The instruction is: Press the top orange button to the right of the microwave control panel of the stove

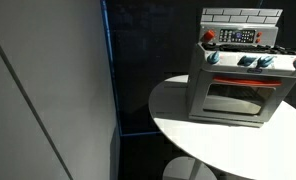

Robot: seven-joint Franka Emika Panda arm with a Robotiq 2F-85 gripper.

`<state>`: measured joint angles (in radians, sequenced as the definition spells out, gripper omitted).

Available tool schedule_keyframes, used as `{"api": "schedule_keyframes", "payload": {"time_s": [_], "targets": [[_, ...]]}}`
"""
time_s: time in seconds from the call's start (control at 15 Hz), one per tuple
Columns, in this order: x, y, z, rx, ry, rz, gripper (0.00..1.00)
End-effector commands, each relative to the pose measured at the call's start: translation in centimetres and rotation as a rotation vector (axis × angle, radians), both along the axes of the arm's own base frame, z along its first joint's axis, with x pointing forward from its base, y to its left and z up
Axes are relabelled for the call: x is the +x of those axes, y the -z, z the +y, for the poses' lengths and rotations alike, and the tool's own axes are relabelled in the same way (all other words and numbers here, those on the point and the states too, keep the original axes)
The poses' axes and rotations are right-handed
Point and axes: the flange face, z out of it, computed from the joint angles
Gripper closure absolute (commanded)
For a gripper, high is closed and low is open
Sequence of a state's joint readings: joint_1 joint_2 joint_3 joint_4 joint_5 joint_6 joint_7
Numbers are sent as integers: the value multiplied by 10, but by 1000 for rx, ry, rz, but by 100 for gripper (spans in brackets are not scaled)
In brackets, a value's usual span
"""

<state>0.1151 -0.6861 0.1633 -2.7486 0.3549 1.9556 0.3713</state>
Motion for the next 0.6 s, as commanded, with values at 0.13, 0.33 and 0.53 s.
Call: {"api": "schedule_keyframes", "payload": {"time_s": [0.13,0.33,0.53], "targets": [[19,-27,-15,-56,38,-47,0],[29,-41,-22,-87,48,-69,0],[44,-58,-28,-109,61,-82,0]]}}
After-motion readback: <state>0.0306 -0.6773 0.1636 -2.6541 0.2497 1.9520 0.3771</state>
